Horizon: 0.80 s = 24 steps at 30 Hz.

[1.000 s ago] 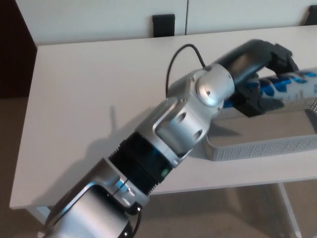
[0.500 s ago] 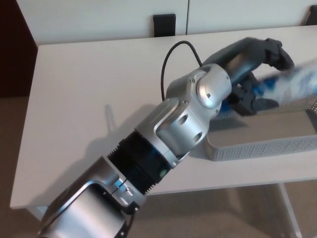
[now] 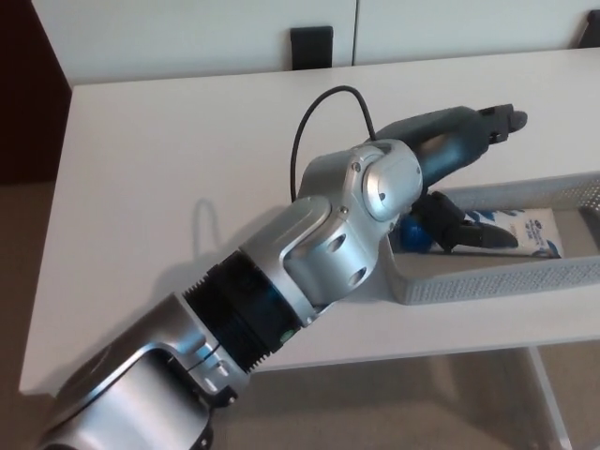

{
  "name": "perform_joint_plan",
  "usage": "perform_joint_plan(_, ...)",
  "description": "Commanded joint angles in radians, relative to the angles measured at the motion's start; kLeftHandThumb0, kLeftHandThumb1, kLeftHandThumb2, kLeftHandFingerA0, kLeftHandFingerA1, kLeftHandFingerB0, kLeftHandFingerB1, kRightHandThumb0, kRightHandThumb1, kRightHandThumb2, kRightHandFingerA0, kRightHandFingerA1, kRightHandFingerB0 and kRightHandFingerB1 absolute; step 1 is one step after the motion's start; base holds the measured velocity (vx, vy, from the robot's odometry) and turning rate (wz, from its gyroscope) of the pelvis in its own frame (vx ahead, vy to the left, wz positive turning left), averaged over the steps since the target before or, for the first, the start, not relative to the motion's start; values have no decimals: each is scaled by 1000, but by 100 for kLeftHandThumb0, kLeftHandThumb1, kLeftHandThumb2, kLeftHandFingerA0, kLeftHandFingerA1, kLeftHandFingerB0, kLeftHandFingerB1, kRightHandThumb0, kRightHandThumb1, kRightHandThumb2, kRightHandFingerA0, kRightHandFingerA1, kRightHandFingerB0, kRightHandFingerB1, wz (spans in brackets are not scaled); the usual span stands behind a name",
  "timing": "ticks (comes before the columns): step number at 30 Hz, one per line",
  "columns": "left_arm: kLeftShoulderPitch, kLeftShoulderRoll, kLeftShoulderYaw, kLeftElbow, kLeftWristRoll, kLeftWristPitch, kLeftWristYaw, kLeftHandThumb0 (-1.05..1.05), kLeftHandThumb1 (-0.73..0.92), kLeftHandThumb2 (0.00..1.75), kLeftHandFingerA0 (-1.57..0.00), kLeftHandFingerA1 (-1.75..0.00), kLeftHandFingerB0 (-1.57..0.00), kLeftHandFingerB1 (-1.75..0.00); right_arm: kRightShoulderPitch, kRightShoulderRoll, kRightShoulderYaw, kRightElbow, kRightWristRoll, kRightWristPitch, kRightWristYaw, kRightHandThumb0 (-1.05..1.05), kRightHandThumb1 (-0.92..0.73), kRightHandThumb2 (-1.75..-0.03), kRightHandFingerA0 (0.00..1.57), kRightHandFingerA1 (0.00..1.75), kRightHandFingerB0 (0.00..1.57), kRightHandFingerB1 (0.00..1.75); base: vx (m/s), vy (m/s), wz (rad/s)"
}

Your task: The robot walks towards a table in front, picks a shampoo with left hand and puts it in a small grey container

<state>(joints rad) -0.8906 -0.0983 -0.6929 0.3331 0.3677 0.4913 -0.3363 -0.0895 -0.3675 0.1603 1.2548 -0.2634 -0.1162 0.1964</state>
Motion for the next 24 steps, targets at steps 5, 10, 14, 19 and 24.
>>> perform_joint_plan(5,182,158,44,-367,50,-36,-20,-85,49,88,0,0,0,-5,4,-4,-4,5,1,13,1,-36,-66,-59,66,48,53,41,0,0,0)
perform_joint_plan(10,341,281,157,-706,8,-88,-38,-81,52,60,0,-22,-5,-26,4,-16,5,-2,-9,4,5,-36,-67,-60,67,48,53,41,0,0,0)
perform_joint_plan(14,615,380,402,-1068,-164,-74,-129,-72,44,78,-6,-25,-10,-40,-2,-23,3,1,-8,9,11,-37,-66,-60,65,49,51,41,0,0,0)
perform_joint_plan(19,1022,348,701,-1258,-411,-166,-197,-64,51,57,-23,-30,-27,-30,-1,-54,19,-2,-28,-8,15,-38,-68,-60,67,48,53,41,0,0,0)
perform_joint_plan(24,1446,322,949,-1223,-653,-418,-356,-62,50,56,-27,-32,-29,-31,0,-53,24,6,-30,-5,14,-36,-66,-60,70,51,54,41,0,0,0)
